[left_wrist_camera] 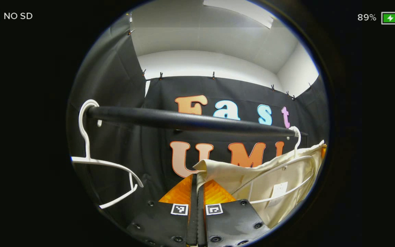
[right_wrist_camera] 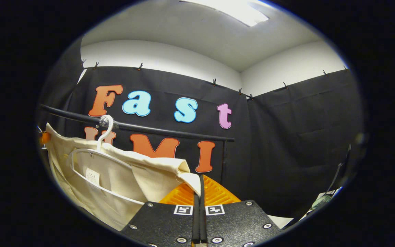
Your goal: Grasp the clothes on the hanger with both hands and then place them into the laundry hamper below.
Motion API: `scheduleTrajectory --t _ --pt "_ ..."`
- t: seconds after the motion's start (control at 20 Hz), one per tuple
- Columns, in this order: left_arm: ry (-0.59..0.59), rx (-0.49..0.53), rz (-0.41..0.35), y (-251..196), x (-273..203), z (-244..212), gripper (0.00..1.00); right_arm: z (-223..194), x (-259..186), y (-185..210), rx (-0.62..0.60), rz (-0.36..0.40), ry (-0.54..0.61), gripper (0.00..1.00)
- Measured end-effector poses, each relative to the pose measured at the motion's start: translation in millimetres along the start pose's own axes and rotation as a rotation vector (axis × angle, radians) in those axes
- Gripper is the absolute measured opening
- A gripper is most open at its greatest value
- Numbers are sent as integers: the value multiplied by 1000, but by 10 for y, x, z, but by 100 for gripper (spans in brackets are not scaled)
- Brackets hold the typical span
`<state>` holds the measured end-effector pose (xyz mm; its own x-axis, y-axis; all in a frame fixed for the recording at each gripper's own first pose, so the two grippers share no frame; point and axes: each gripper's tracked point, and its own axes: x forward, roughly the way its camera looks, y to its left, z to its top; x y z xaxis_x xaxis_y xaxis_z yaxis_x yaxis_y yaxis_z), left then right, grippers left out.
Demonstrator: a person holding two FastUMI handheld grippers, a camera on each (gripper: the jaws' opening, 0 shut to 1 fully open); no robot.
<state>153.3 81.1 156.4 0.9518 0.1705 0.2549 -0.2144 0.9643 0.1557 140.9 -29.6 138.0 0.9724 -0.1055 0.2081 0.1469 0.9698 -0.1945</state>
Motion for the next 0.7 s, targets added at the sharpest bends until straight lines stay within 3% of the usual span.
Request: scheduleTrajectory --t 0.4,0.7 --pt "9 19 -101 -409 15 -5 2 407 242 -493 -73 -77 -87 0" --pt "43 46 -76 -365 25 -183 2 -229 214 -435 -120 -24 18 0"
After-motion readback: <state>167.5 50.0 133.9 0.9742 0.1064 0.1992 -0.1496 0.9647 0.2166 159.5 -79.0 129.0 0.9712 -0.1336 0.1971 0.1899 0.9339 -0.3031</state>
